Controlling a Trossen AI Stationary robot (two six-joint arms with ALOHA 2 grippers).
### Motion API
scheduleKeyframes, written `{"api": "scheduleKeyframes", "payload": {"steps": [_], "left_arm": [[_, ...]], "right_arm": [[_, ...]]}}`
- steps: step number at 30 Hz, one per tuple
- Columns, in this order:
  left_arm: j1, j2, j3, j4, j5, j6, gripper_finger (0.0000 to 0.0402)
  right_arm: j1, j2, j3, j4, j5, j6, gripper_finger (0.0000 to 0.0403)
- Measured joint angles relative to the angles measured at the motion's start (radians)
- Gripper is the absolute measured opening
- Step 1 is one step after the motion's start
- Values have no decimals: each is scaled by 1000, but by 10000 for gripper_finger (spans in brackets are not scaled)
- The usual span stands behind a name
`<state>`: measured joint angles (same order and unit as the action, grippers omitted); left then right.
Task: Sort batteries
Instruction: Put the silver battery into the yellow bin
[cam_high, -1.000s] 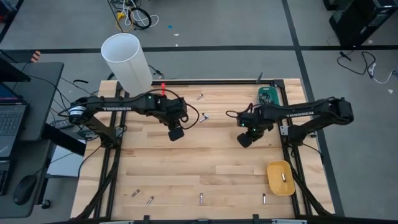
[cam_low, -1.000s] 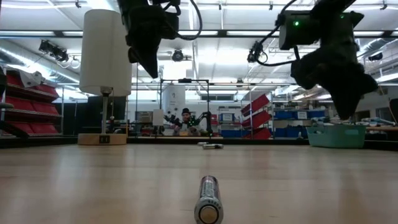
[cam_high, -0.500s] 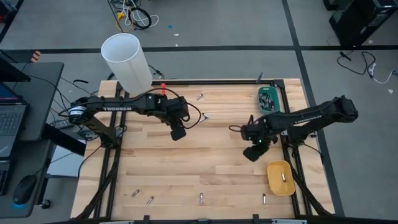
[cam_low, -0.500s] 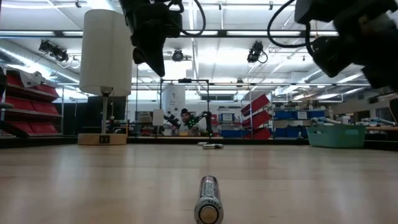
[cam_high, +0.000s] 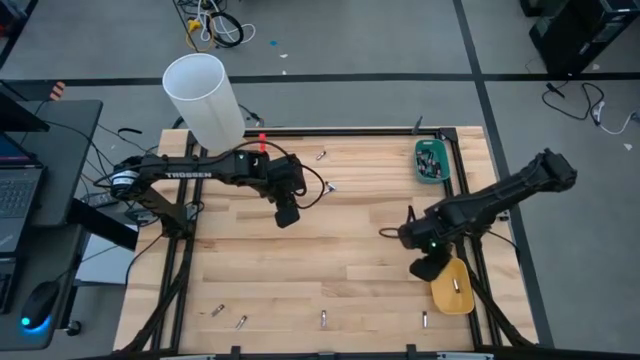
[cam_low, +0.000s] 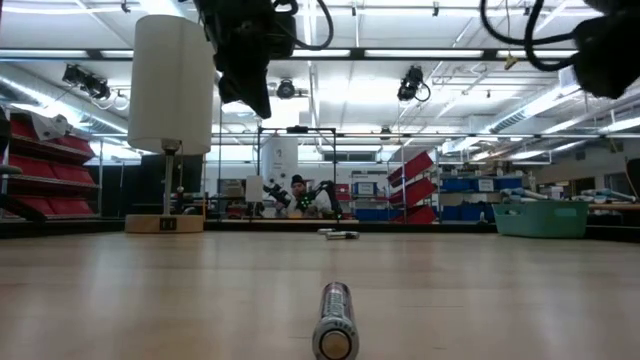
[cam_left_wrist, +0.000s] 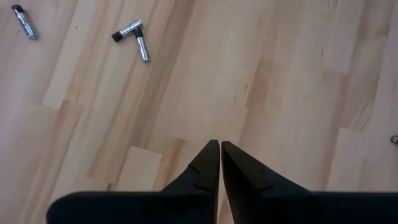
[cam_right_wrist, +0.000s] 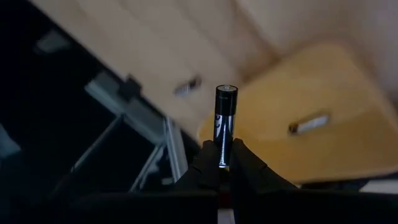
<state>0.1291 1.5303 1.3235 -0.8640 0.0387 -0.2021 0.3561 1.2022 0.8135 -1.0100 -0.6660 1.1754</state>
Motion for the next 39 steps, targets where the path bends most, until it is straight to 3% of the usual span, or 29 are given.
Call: {"api": "scheduleKeyframes", "payload": {"steps": [10, 22, 29, 34, 39], "left_arm": [[0, 54, 0, 23, -45, 73, 43], [-1, 164, 0, 45, 71, 95, 160], [10, 211, 0, 156, 4, 104, 161], [64, 245, 2, 277, 40, 148, 158], [177, 292, 58, 289, 57, 124, 157]], "right_arm": [[152, 1, 0, -56, -39, 79, 10], [298, 2, 0, -70, 86, 258, 88], [302, 2, 0, -68, 183, 345, 128], [268, 2, 0, -25, 234, 315, 126], [228, 2, 0, 127, 313, 305, 119]]}}
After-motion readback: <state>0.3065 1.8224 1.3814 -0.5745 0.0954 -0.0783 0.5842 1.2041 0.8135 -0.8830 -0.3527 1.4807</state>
